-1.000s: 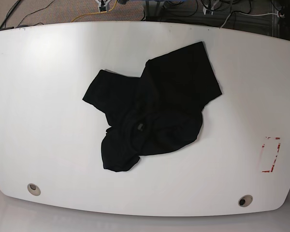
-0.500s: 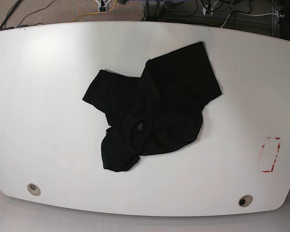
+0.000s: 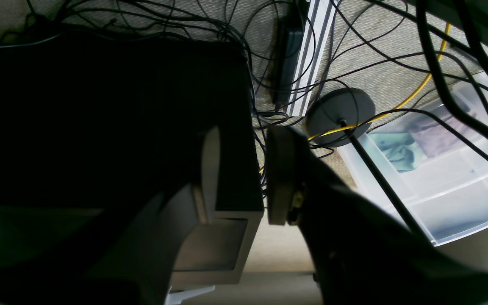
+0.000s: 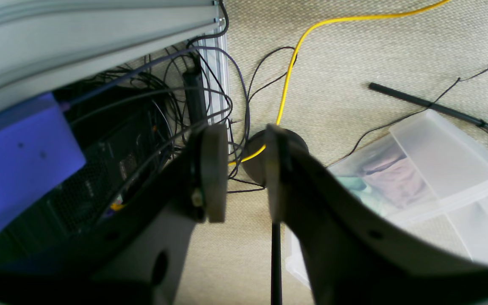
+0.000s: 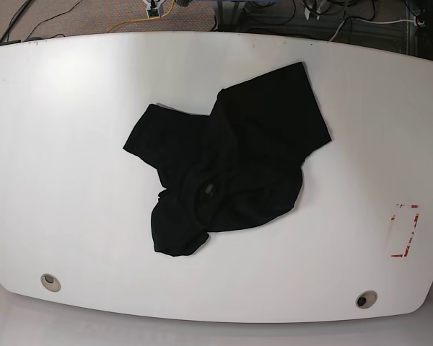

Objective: Layout the t-shirt on the table in an organized manner, then fold the t-shirt properly

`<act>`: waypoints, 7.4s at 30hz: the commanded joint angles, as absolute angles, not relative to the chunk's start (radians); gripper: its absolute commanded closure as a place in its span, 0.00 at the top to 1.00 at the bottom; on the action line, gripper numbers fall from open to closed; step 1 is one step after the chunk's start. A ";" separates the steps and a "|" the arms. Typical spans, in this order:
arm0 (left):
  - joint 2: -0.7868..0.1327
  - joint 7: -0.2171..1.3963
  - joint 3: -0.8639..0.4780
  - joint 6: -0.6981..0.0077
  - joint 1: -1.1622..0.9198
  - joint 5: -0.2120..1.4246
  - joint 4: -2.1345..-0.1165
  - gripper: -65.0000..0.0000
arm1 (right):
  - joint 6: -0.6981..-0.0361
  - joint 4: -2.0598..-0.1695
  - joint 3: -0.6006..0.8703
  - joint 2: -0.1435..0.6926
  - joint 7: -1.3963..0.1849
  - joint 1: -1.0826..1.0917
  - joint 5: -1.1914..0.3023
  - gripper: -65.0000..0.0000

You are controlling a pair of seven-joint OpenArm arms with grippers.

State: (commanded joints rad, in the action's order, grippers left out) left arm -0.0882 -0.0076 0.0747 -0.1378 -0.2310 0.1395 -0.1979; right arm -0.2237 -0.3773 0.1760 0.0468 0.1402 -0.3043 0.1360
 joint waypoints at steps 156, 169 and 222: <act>-0.236 -0.145 -0.179 -0.114 -0.866 0.424 -1.956 0.69 | -0.213 -1.988 -0.053 -0.001 0.111 -0.868 -0.019 0.50; -0.240 -0.030 -0.179 -0.116 -0.803 0.343 -1.959 0.70 | -0.188 -1.985 -0.050 -0.001 -0.012 -0.728 -0.028 0.59; -0.237 -0.002 -0.165 -0.197 -0.771 0.343 -1.962 0.70 | -0.384 -1.888 -0.081 -0.059 -0.498 -0.268 -0.019 0.60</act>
